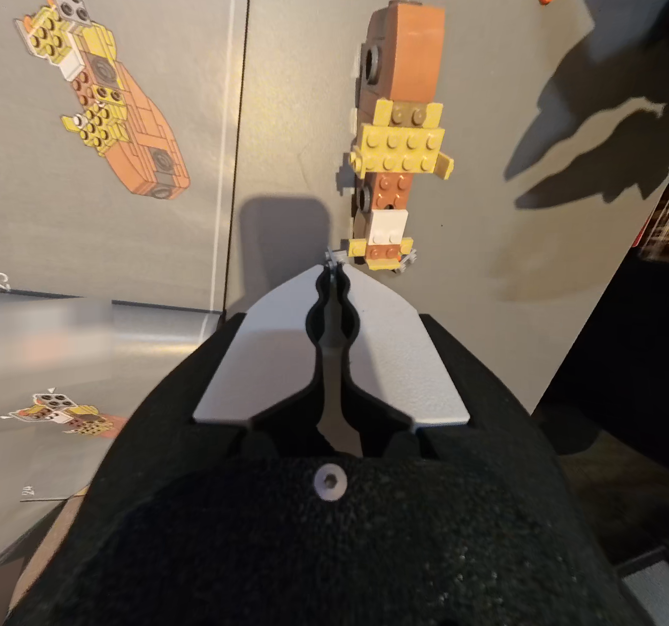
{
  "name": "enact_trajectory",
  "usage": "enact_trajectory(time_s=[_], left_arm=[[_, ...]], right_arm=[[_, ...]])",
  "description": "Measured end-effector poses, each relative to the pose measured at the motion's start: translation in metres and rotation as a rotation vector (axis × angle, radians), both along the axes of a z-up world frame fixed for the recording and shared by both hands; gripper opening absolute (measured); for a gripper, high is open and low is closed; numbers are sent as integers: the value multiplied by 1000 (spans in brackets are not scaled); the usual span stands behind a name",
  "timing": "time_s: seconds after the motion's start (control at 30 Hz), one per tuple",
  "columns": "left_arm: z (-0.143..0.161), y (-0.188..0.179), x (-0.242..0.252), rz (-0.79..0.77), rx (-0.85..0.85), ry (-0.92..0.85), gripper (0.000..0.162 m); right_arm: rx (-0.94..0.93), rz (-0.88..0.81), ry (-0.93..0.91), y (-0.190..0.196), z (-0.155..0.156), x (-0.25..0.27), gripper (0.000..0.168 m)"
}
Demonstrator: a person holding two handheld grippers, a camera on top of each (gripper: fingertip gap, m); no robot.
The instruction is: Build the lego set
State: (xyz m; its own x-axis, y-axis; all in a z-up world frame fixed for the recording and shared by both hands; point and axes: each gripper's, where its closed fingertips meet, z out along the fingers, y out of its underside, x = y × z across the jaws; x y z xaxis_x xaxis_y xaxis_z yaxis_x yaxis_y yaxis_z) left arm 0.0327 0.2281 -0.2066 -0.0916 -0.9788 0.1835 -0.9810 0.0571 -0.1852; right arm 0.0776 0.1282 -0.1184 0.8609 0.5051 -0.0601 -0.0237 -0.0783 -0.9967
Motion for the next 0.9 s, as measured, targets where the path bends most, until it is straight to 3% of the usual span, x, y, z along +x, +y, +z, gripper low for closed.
enact_trajectory(time_s=[0.9], left_arm=[[-2,2,1,-6,4,6,3]], right_arm=[[-15,30,-58,-1,-8,-9,12]])
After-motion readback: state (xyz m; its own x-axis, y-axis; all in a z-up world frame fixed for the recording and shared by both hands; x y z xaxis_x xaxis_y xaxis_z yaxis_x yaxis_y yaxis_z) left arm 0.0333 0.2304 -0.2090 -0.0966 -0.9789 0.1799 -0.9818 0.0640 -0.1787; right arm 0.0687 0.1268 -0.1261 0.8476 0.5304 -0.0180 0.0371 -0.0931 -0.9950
